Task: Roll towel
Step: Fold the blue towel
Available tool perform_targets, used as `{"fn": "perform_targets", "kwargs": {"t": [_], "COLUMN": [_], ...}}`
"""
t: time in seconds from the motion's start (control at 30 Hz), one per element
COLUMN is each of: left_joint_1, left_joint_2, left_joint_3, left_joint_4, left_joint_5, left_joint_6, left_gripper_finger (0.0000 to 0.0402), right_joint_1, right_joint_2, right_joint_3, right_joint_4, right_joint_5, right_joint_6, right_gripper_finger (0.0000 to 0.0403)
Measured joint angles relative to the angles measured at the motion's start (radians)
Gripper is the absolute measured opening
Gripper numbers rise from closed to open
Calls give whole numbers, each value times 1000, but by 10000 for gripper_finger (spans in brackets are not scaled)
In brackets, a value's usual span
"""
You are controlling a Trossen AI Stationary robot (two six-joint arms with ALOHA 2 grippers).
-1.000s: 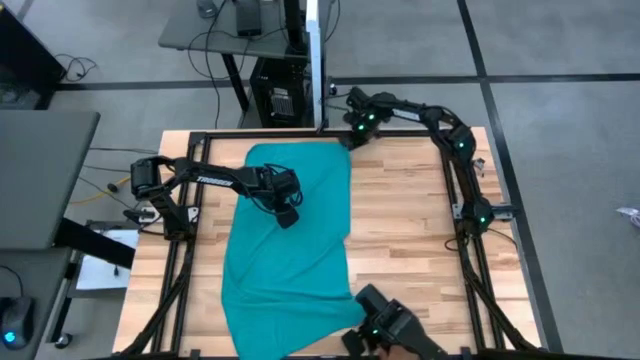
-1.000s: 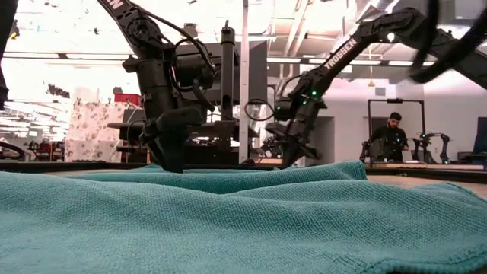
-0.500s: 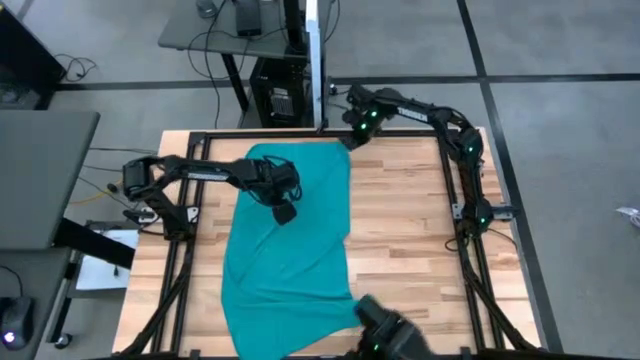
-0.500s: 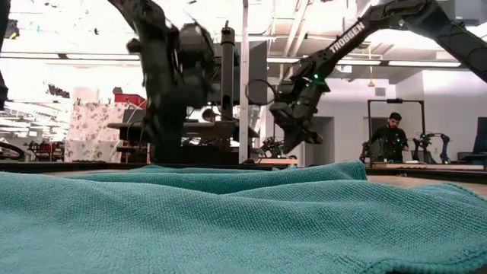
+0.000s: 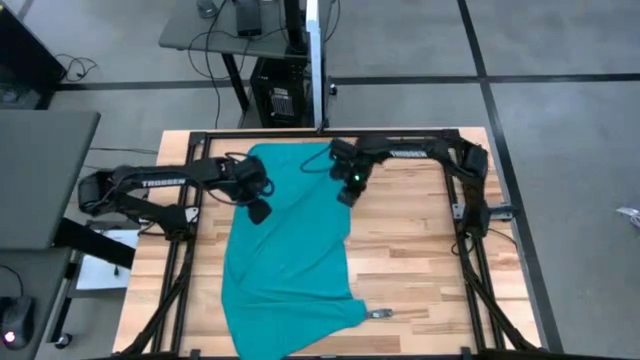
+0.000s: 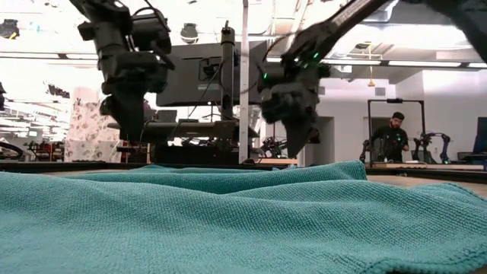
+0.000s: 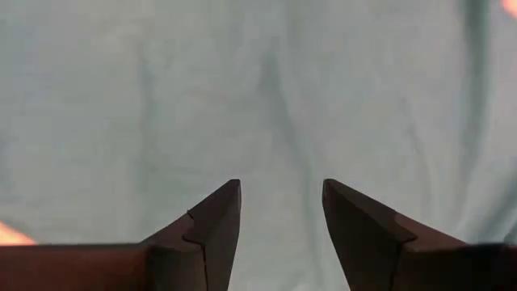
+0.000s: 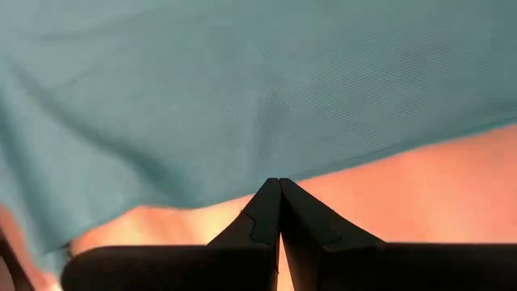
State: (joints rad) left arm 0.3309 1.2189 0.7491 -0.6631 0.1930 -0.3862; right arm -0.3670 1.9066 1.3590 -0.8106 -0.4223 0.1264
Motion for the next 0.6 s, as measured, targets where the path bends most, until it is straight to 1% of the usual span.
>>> {"fn": "perform_targets", "kwargs": {"t": [0.07, 0.17, 0.23, 0.37, 0.4, 0.47, 0.53, 0.6], "left_joint_1": [-13, -28, -29, -26, -26, -34, -54, -89], "left_joint_2": [-4, -5, -5, 4, 7, 9, 9, 10], "left_joint_3": [-7, -7, -7, -7, -7, -7, -1, 33], "left_joint_4": [36, 99, 154, 211, 210, 210, 201, 168], "left_joint_5": [16, 39, 59, 126, 148, 201, 250, 258], "left_joint_6": [1, 45, 60, 94, 111, 148, 176, 196], "left_gripper_finger": [159, 160, 165, 191, 199, 213, 223, 229], "right_joint_1": [35, 88, 120, 181, 192, 212, 239, 281], "right_joint_2": [-78, -184, -233, -256, -257, -255, -257, -277], "right_joint_3": [-64, -142, -173, -189, -189, -189, -188, -189], "right_joint_4": [35, 76, 89, 161, 187, 224, 216, 183], "right_joint_5": [6, 15, 15, 24, 38, 32, 5, -3], "right_joint_6": [24, 39, 98, 179, 208, 237, 235, 234], "right_gripper_finger": [0, 0, 0, 0, 0, 6, 20, 43]}}
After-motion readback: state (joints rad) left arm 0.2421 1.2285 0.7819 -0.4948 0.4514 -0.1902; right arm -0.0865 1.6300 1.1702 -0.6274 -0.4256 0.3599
